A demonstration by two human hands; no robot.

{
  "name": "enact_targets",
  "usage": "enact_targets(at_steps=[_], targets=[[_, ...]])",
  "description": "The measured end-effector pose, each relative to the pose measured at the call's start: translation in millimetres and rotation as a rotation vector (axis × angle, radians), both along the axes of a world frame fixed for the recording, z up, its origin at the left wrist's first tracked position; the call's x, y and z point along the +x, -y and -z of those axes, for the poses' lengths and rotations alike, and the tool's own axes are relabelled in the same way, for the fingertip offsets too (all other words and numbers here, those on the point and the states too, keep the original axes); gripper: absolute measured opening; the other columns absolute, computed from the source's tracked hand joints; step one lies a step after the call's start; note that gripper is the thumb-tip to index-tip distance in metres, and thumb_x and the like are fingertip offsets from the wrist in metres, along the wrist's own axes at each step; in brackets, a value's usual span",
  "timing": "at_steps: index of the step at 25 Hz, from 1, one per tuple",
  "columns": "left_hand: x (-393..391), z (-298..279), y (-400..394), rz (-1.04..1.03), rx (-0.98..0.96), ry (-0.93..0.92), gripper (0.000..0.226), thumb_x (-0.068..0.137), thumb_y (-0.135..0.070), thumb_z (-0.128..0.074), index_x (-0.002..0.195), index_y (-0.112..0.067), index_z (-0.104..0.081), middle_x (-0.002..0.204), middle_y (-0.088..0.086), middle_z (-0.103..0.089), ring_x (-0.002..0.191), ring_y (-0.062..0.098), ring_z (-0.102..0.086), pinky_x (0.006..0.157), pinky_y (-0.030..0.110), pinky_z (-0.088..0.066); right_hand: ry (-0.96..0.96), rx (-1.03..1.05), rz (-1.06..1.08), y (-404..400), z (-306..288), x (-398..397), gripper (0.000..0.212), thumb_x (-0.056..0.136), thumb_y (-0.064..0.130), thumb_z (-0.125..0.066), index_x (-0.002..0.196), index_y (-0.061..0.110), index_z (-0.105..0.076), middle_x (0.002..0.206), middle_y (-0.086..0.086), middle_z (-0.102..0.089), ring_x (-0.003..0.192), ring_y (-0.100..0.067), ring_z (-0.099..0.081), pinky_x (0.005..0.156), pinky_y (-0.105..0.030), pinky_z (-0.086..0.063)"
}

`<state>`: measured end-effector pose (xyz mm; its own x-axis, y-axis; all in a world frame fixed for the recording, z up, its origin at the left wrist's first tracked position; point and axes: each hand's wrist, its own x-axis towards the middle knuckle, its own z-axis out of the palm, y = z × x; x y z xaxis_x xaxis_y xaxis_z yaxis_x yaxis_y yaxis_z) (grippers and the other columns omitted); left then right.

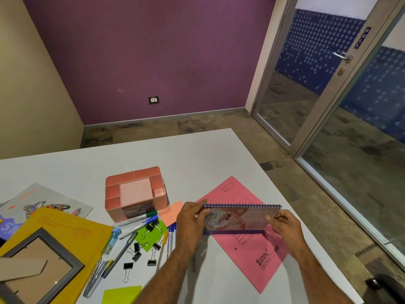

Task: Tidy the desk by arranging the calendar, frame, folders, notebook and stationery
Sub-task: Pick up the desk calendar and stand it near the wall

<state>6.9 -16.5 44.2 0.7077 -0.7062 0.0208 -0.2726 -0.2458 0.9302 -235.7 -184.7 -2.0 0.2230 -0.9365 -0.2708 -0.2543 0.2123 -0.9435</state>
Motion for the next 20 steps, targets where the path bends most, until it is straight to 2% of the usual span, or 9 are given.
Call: enact_targets(at_steps=[3,8,10,13,15,17,20], targets=[[1.7,0.1,0.3,0.004,-0.008,-0.012,0.032,0.09,-0.01,-0.067,0.122,-0.013,-0.068,0.101,0.009,-0.062,0.086,0.005,-0.056,0.065,-0.002,-0.042,-0.083,0.035,-0.088,3.7,2.5,-5.9,0.013,0.084,0.003,-0.073,0.094,0.01,-0.068,0.095,-0.012,-0.075,0.094,-0.034,-0.069,0.083,-0.051,-0.059],[4.0,4.5,-2.3,0.025,-0.019,-0.029,0.035,0.089,-0.015,-0.07,0.123,-0.018,-0.067,0.097,0.001,-0.061,0.091,0.006,-0.059,0.07,0.001,-0.044,-0.247,0.032,-0.183,-8.7,12.4,4.4,0.027,0.086,0.0,-0.068,0.102,0.022,-0.067,0.102,-0.003,-0.073,0.095,-0.024,-0.068,0.069,-0.033,-0.061],[3.5,6.1,-4.6,-0.005,-0.032,-0.103,0.036,0.085,-0.015,-0.074,0.119,-0.021,-0.063,0.094,0.002,-0.06,0.089,0.01,-0.059,0.065,0.004,-0.047,-0.273,0.02,-0.177,-12.7,14.2,5.9,0.028,0.088,-0.001,-0.067,0.105,0.021,-0.066,0.104,-0.003,-0.072,0.093,-0.021,-0.067,0.063,-0.028,-0.06],[4.5,7.3,-8.6,-0.047,-0.01,-0.217,0.032,0.078,-0.015,-0.081,0.1,-0.013,-0.057,0.084,0.008,-0.059,0.076,0.012,-0.056,0.054,0.01,-0.047,-0.318,-0.011,-0.231,-15.2,14.0,3.7,0.027,0.09,0.004,-0.065,0.111,0.022,-0.064,0.105,0.002,-0.07,0.095,-0.018,-0.065,0.065,-0.026,-0.058],[5.2,11.8,-11.0,-0.003,0.055,-0.229,0.031,0.075,-0.015,-0.083,0.092,-0.01,-0.057,0.082,0.004,-0.062,0.074,0.011,-0.055,0.055,0.013,-0.048,-0.355,-0.024,-0.267,-16.1,14.2,1.9,0.028,0.091,0.008,-0.064,0.111,0.028,-0.061,0.106,0.005,-0.069,0.098,-0.02,-0.064,0.07,-0.03,-0.06],[3.0,14.8,-12.7,0.036,0.121,-0.252,0.035,0.075,-0.011,-0.083,0.096,-0.01,-0.056,0.081,-0.001,-0.063,0.073,0.007,-0.059,0.056,0.013,-0.05,-0.364,-0.022,-0.279,-17.5,13.3,2.2,0.029,0.092,0.009,-0.063,0.108,0.032,-0.058,0.106,0.006,-0.068,0.098,-0.019,-0.064,0.073,-0.032,-0.06],[-1.5,18.1,-14.3,0.062,0.185,-0.317,0.041,0.078,-0.007,-0.08,0.102,-0.012,-0.047,0.088,0.0,-0.069,0.077,0.007,-0.068,0.05,0.016,-0.052,-0.371,-0.028,-0.275,-21.4,10.7,3.5,0.028,0.092,0.008,-0.062,0.107,0.031,-0.057,0.105,0.006,-0.067,0.091,-0.011,-0.063,0.066,-0.026,-0.058]])
